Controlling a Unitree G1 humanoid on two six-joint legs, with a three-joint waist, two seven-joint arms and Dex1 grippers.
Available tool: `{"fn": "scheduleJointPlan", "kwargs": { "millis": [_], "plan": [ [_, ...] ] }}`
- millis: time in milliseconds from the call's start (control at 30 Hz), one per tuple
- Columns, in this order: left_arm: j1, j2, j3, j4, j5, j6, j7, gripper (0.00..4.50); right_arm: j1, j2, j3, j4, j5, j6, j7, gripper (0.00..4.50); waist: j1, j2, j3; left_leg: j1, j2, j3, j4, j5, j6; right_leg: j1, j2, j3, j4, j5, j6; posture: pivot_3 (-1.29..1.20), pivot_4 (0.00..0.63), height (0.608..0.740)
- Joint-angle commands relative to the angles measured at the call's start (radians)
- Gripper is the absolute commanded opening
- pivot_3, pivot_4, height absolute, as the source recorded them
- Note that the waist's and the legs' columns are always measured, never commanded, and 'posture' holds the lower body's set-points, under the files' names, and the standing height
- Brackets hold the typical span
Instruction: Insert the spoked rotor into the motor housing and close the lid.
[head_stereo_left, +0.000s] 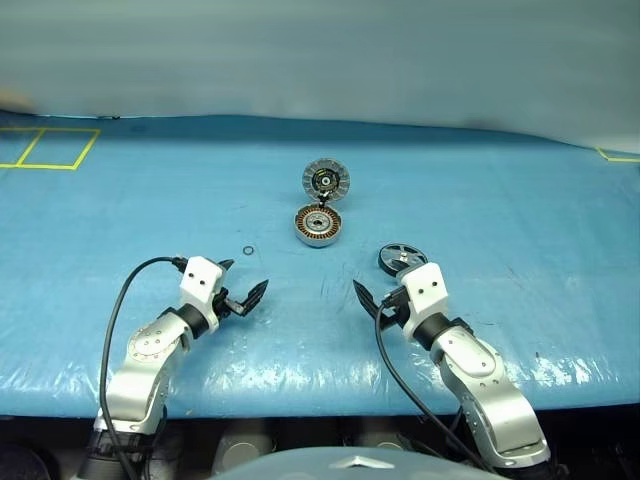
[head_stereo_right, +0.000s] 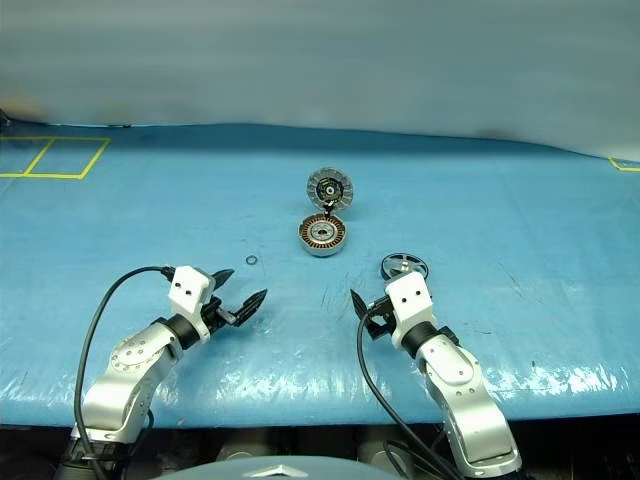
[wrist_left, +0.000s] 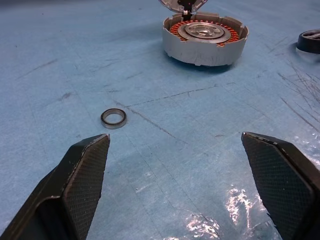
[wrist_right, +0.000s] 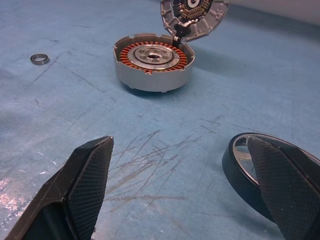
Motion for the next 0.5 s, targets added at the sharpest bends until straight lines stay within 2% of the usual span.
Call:
{"fn": "scheduleJointPlan", "kwargs": {
  "millis": [33,500],
  "plan": [
    [-0.003,0.006,0.003,-0.056,-0.011,0.009,-0.01,4.5,-0.006,0.0,-0.006,-0.033,-0.003,-0.008,0.002,4.48,0.0,0.0,0.0,0.0,0.0,0.0,0.0,0.0,0.0,0.0,0.0,0.0,0.0,0.0,0.0,0.0,0.15,0.74],
    [-0.01,0.01,0.001,-0.055,0.002,0.023,-0.008,4.5,-0.01,0.004,-0.008,-0.03,-0.01,-0.009,0.005,4.48,0.0,0.0,0.0,0.0,0.0,0.0,0.0,0.0,0.0,0.0,0.0,0.0,0.0,0.0,0.0,0.0,0.15,0.74]
  ]
}}
